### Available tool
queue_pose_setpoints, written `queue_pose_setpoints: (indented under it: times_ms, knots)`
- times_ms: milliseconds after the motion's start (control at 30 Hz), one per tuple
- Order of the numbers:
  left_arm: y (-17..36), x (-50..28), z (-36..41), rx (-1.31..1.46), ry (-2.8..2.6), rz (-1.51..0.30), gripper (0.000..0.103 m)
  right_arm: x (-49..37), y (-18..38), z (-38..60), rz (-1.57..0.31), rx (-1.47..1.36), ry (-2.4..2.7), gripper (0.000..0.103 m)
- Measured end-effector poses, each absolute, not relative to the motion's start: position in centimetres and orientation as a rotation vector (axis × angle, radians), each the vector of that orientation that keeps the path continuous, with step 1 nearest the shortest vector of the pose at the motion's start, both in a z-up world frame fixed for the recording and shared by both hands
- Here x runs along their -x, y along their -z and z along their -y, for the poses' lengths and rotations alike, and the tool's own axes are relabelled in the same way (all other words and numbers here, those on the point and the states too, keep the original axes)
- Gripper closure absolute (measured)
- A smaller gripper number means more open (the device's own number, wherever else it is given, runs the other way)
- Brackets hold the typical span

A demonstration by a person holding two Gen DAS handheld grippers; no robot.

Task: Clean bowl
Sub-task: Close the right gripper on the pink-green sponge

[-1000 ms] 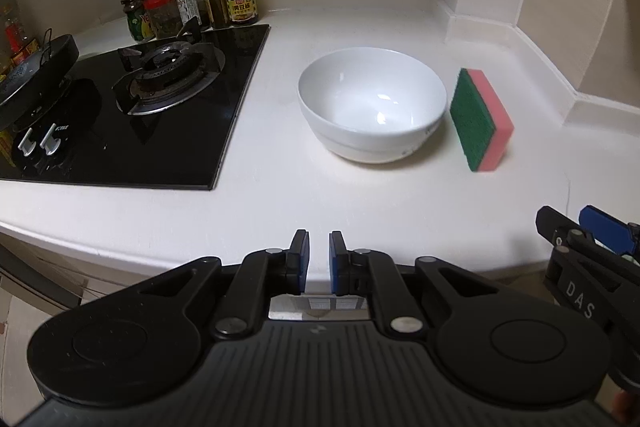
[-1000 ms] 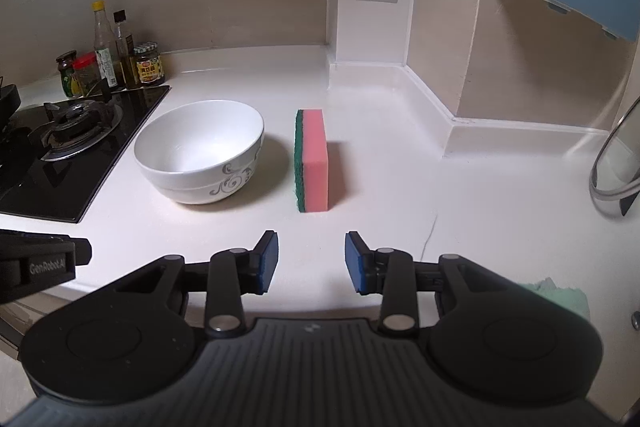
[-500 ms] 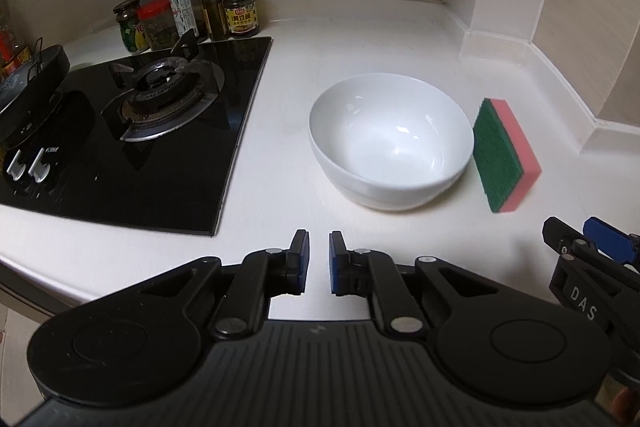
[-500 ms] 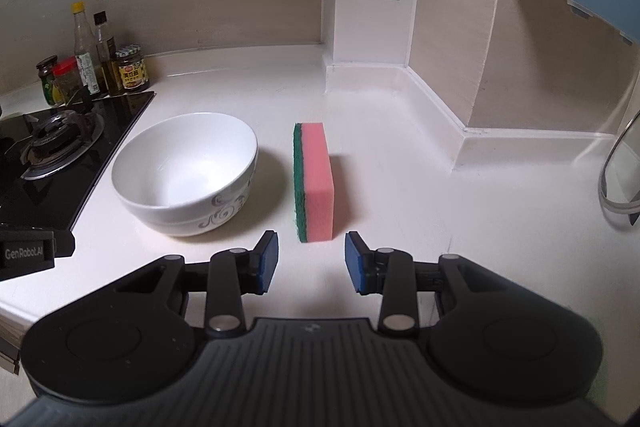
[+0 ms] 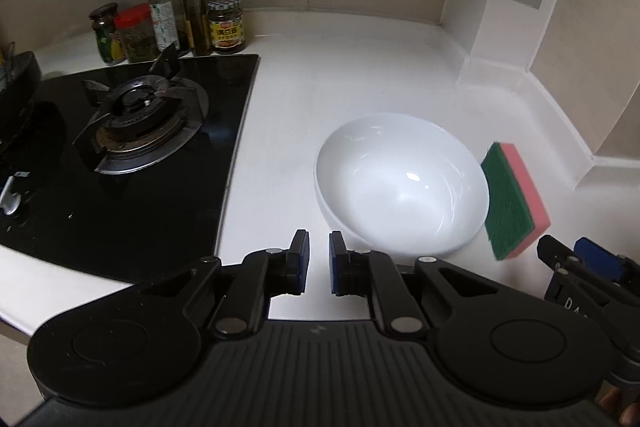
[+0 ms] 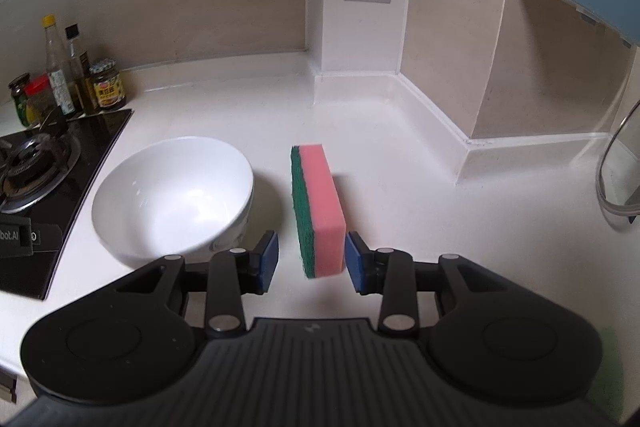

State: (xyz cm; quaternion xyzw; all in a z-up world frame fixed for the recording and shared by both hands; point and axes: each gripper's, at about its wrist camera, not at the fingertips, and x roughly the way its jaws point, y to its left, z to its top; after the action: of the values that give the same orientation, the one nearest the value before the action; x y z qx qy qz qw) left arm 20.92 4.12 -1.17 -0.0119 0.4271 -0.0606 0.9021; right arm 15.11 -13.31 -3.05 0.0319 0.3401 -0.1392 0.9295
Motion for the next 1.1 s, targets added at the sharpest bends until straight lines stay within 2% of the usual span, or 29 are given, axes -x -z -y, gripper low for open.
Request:
queue_pose_setpoints:
  times_ms: [1100]
  knots:
    - [4.1,-26.9,-2.6,0.112,0.033,-1.013,0.092,-20.6,3.9,16.7,-0.723,-0.034,0.21,0.071]
